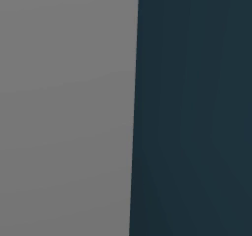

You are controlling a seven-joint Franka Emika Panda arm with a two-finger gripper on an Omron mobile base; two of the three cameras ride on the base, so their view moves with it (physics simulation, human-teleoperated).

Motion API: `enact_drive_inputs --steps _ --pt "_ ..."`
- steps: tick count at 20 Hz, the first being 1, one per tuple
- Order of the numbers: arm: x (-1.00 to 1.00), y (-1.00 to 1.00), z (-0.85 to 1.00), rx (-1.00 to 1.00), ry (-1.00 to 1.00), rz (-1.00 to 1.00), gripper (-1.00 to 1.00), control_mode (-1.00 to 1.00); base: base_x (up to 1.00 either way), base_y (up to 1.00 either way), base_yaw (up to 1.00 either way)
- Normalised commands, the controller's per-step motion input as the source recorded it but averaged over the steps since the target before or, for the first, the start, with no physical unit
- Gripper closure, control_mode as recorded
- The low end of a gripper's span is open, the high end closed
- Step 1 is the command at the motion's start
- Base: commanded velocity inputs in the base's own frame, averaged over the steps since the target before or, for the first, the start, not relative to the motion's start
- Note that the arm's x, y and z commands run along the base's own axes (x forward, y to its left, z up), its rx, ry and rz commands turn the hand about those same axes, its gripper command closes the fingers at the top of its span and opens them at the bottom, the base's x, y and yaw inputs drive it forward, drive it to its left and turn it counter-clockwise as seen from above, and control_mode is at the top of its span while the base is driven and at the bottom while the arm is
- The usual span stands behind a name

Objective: Start the toaster. Once the lever pops up, take the bread to the plate on the dining counter.

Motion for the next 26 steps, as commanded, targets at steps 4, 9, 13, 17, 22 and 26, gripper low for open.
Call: enact_drive_inputs --steps 4,9,13,17,22,26 --pt "0.0 0.0 0.0 0.0 0.0 0.0 -1.0 -1.0 0.0 0.0 0.0" --pt "0.0 0.0 0.0 0.0 0.0 0.0 -1.0 -1.0 0.0 0.0 0.0" --pt "0.0 0.0 0.0 0.0 0.0 0.0 -1.0 -1.0 0.0 0.0 0.0" --pt "0.0 0.0 0.0 0.0 0.0 0.0 -1.0 -1.0 0.0 0.0 0.0" --pt "0.0 0.0 0.0 0.0 0.0 0.0 -1.0 -1.0 0.0 0.0 0.0" --pt "0.0 0.0 0.0 0.0 0.0 0.0 -1.0 -1.0 0.0 0.0 0.0"
